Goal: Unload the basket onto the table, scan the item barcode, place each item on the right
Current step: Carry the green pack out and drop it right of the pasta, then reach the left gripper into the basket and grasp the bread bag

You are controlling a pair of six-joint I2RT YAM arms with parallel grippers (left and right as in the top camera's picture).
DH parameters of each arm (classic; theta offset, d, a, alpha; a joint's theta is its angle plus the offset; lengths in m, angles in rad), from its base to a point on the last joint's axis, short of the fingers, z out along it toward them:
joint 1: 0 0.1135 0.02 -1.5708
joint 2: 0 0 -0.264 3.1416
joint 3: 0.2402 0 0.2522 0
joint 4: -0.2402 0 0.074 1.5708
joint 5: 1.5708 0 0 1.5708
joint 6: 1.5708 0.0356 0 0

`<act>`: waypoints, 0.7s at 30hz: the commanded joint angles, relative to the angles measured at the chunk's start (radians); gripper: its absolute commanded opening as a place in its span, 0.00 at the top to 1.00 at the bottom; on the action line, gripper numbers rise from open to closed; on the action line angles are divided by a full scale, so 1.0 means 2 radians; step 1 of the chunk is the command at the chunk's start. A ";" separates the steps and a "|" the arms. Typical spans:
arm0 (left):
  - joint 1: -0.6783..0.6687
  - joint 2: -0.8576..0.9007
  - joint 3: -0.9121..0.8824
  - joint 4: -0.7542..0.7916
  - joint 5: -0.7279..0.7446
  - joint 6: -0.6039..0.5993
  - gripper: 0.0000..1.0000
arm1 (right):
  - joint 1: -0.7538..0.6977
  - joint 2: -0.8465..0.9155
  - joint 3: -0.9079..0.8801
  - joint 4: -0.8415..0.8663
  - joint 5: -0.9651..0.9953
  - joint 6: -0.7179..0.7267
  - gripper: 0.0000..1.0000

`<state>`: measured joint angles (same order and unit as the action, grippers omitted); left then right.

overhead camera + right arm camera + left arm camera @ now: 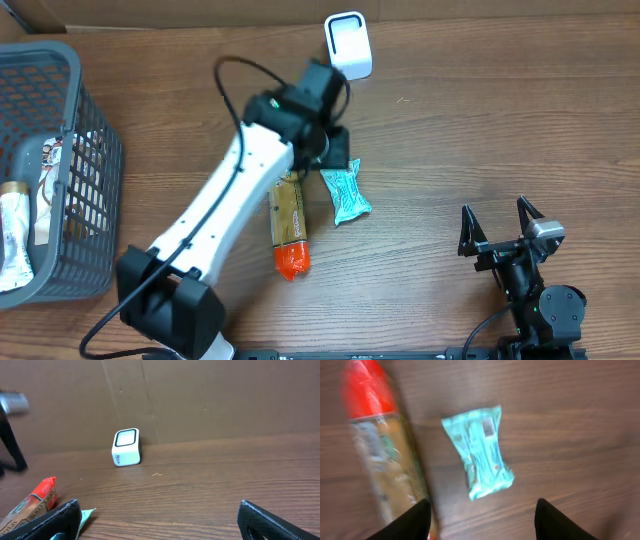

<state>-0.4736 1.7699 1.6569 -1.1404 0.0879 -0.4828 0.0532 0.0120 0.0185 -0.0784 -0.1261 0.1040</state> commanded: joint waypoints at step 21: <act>0.611 -0.015 0.327 -0.219 -0.028 0.076 0.34 | 0.002 -0.003 -0.005 0.003 0.002 0.000 0.00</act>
<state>0.6571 1.7504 2.3631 -1.6077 -0.0166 -0.3588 0.0532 0.0120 0.0185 -0.0788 -0.1261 0.1043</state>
